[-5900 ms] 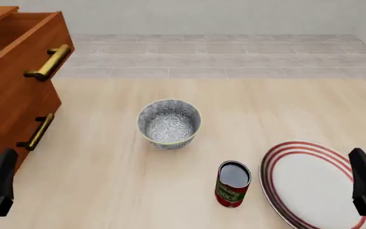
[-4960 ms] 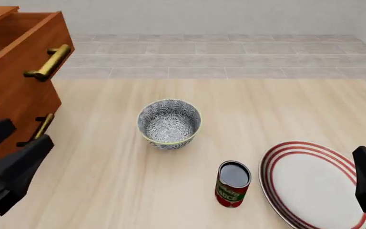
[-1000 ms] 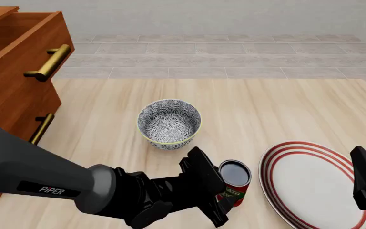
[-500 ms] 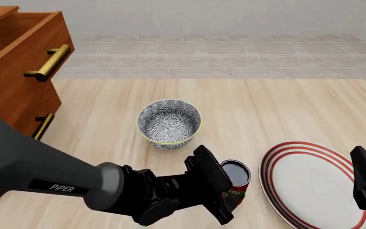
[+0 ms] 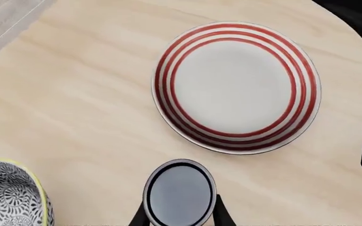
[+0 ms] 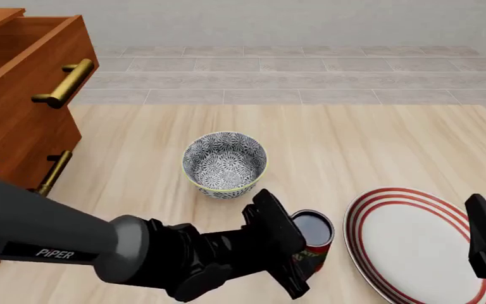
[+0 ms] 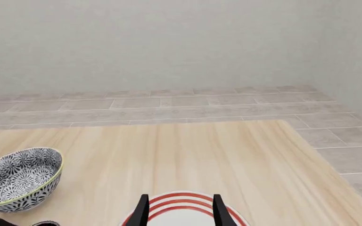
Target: Put the ketchup in the top drawer of the cabinet.
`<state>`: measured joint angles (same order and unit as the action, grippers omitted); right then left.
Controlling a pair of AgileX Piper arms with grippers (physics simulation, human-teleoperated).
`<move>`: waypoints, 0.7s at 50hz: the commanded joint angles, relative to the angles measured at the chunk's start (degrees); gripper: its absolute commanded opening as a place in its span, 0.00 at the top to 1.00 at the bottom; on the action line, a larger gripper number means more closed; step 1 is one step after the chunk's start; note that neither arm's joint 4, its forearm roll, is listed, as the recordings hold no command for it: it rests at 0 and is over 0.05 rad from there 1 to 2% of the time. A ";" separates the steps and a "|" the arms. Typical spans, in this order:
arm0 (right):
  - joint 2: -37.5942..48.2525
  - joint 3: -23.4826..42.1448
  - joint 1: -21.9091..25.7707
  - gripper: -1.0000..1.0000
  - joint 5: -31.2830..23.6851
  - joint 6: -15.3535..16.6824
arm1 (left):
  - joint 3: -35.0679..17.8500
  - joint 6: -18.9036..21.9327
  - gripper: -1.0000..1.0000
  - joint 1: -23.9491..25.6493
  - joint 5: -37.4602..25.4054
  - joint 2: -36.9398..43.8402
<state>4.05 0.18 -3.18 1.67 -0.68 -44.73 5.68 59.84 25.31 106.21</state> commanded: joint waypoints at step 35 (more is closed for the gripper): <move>1.55 -0.02 -0.50 0.00 0.83 -0.08 | 3.60 1.94 1.00 -3.51 -21.32 -31.11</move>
<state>5.19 0.16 -3.48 2.28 -0.69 -40.29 6.58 56.89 11.30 83.51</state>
